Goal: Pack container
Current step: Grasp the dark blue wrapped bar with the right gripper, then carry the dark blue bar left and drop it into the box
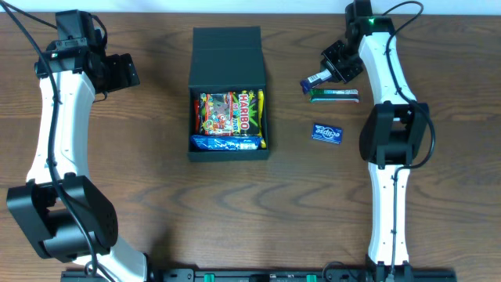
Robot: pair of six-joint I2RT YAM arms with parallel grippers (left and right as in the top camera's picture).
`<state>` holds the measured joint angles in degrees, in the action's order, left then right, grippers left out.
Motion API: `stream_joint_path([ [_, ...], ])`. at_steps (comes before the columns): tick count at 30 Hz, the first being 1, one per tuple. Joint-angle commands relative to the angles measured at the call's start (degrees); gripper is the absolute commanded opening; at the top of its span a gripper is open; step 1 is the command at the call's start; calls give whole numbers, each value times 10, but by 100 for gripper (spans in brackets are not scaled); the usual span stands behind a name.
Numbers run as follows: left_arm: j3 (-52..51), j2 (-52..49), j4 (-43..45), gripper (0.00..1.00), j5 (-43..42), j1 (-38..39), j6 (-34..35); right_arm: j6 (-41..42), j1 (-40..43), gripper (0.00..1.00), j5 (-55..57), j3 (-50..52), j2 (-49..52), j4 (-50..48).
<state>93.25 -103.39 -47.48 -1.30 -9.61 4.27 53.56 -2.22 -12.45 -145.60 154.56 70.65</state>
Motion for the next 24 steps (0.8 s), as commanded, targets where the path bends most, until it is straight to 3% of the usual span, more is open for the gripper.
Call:
stream_joint_path([
  [1, 6, -4, 3, 95, 4, -1, 0, -61, 0, 17, 0, -51, 12, 12],
  [12, 6, -4, 5, 95, 4, -1, 0, -235, -80, 15, -1, -244, -20, 114],
  [18, 6, -4, 10, 95, 4, -1, 0, -326, -169, 13, 0, -269, -28, 198],
  [24, 6, -4, 8, 95, 4, -1, 0, -366, -254, 10, 0, -269, -28, 267],
])
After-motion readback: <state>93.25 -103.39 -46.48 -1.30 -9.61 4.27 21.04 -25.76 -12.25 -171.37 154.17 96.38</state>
